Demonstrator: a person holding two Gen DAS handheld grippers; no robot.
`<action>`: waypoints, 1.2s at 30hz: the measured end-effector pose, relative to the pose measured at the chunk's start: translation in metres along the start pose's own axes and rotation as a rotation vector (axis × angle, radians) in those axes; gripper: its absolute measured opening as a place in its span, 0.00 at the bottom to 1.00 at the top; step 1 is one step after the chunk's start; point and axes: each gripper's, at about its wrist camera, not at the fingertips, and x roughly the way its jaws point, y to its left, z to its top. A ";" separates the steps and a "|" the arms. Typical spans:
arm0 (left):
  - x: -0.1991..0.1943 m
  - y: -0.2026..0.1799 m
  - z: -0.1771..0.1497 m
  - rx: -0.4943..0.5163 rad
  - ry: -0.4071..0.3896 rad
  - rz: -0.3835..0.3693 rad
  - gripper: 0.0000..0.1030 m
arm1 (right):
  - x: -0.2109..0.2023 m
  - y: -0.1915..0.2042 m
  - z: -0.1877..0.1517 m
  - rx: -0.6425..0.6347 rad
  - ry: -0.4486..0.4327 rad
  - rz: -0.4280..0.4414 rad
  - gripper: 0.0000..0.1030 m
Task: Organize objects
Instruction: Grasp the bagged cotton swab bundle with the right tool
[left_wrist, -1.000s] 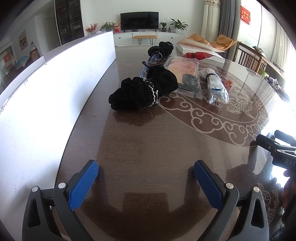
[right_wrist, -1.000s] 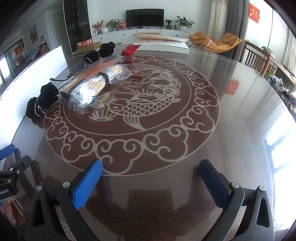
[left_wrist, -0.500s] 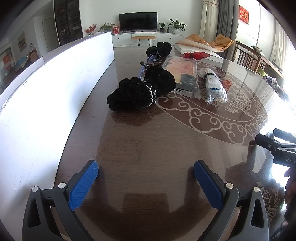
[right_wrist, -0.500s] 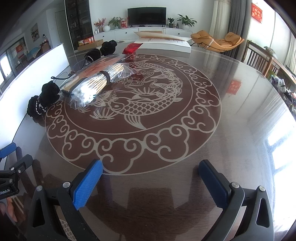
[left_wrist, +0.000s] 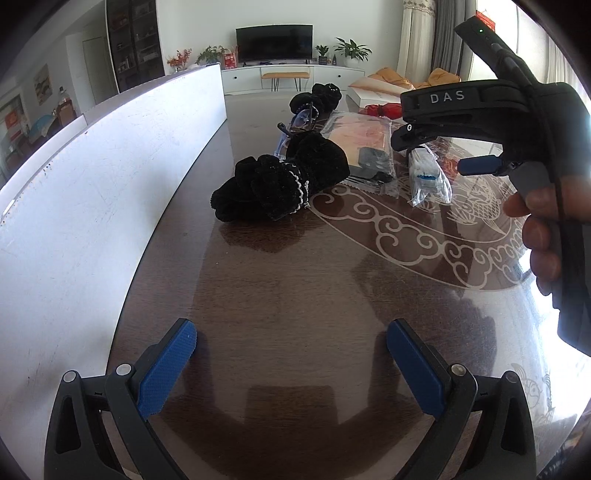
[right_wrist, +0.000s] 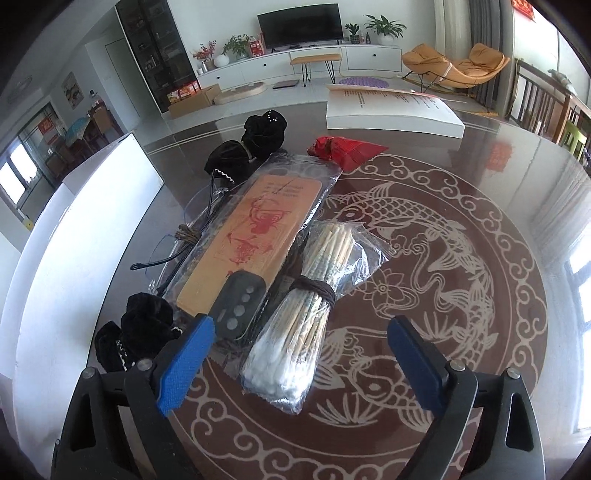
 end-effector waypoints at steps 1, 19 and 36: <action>0.000 0.000 0.000 0.000 0.000 0.000 1.00 | 0.006 -0.003 -0.001 0.000 0.024 0.009 0.68; 0.003 -0.001 0.002 0.003 0.002 -0.008 1.00 | -0.074 -0.086 -0.128 -0.088 -0.121 -0.087 0.73; 0.062 -0.017 0.113 0.274 0.124 0.024 1.00 | -0.063 -0.080 -0.126 -0.128 -0.083 -0.128 0.94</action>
